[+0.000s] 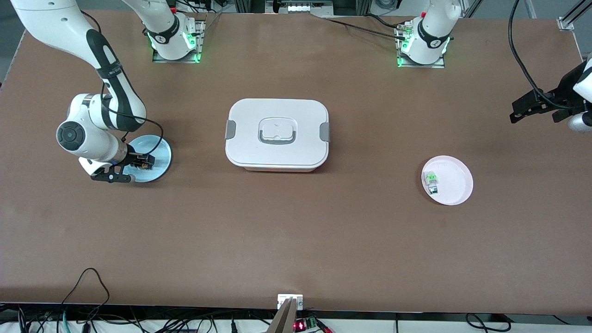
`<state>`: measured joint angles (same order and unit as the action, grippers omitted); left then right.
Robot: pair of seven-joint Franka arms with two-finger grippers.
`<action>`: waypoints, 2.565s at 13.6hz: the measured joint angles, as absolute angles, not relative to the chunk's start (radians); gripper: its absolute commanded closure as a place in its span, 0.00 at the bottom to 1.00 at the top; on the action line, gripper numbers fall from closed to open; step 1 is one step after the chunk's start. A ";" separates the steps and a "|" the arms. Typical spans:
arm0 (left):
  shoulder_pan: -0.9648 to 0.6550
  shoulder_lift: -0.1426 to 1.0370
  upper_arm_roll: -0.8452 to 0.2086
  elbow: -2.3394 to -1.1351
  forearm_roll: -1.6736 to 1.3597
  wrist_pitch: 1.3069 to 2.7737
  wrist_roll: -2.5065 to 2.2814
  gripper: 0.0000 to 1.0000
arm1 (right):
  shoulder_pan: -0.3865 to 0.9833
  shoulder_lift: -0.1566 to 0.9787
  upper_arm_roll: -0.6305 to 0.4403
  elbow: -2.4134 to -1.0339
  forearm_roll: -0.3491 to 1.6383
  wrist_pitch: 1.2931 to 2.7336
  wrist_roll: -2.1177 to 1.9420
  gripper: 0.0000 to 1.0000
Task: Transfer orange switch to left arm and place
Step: 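Lift the orange switch with the right gripper and carry it over the box, then raise the orange switch with the right gripper while the left gripper approaches it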
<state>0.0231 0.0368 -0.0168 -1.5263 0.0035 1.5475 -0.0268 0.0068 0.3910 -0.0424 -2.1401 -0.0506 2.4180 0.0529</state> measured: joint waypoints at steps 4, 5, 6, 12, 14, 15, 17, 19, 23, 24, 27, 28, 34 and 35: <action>0.022 0.037 -0.020 -1.526 0.003 1.547 -0.027 0.00 | 0.007 0.288 0.020 -2.124 -0.050 2.366 0.007 0.86; 0.022 0.037 -0.021 -1.526 0.001 1.547 -0.027 0.00 | 0.008 0.260 0.046 -2.120 -0.046 2.344 0.006 0.87; 0.022 0.037 -0.022 -1.526 -0.011 1.547 -0.027 0.00 | 0.008 0.234 0.076 -2.111 -0.032 2.314 0.006 0.87; 0.064 0.040 -0.014 -1.544 -0.234 1.546 -0.017 0.00 | 0.013 0.156 0.267 -1.903 0.202 2.070 -0.180 0.88; 0.070 0.048 -0.017 -1.576 -0.285 1.546 -0.005 0.00 | 0.013 0.156 0.301 -1.856 0.309 2.059 -0.332 0.88; 0.070 0.052 -0.020 -1.587 -0.315 1.546 -0.002 0.00 | 0.013 0.157 0.320 -1.835 0.348 2.059 -0.397 0.88; 0.069 0.064 -0.027 -1.623 -0.354 1.532 0.007 0.00 | 0.013 0.160 0.377 -1.777 0.386 2.063 -0.471 0.88; 0.070 0.090 -0.026 -1.642 -0.391 1.484 0.026 0.00 | 0.014 0.161 0.453 -1.715 0.389 2.094 -0.488 0.88; 0.073 0.140 -0.026 -1.677 -0.751 1.428 0.028 0.00 | 0.018 0.166 0.610 -1.694 0.390 2.290 -0.493 0.88; 0.071 0.150 -0.027 -1.704 -0.857 1.427 0.028 0.00 | 0.020 0.169 0.642 -1.694 0.396 2.333 -0.493 0.88; 0.061 0.173 -0.032 -1.827 -1.164 1.441 0.027 0.00 | 0.057 0.177 0.707 -1.694 0.471 2.450 -0.491 0.88; 0.053 0.180 -0.046 -1.859 -1.261 1.458 0.019 0.00 | 0.088 0.179 0.712 -1.694 0.493 2.505 -0.483 0.88; 0.036 0.151 -0.211 -1.881 -1.469 1.603 -0.253 0.00 | 0.290 0.220 0.718 -1.698 0.503 2.913 -0.348 0.89; 0.036 0.141 -0.216 -1.880 -1.469 1.604 -0.277 0.00 | 0.310 0.237 0.718 -1.700 0.503 2.952 -0.346 0.89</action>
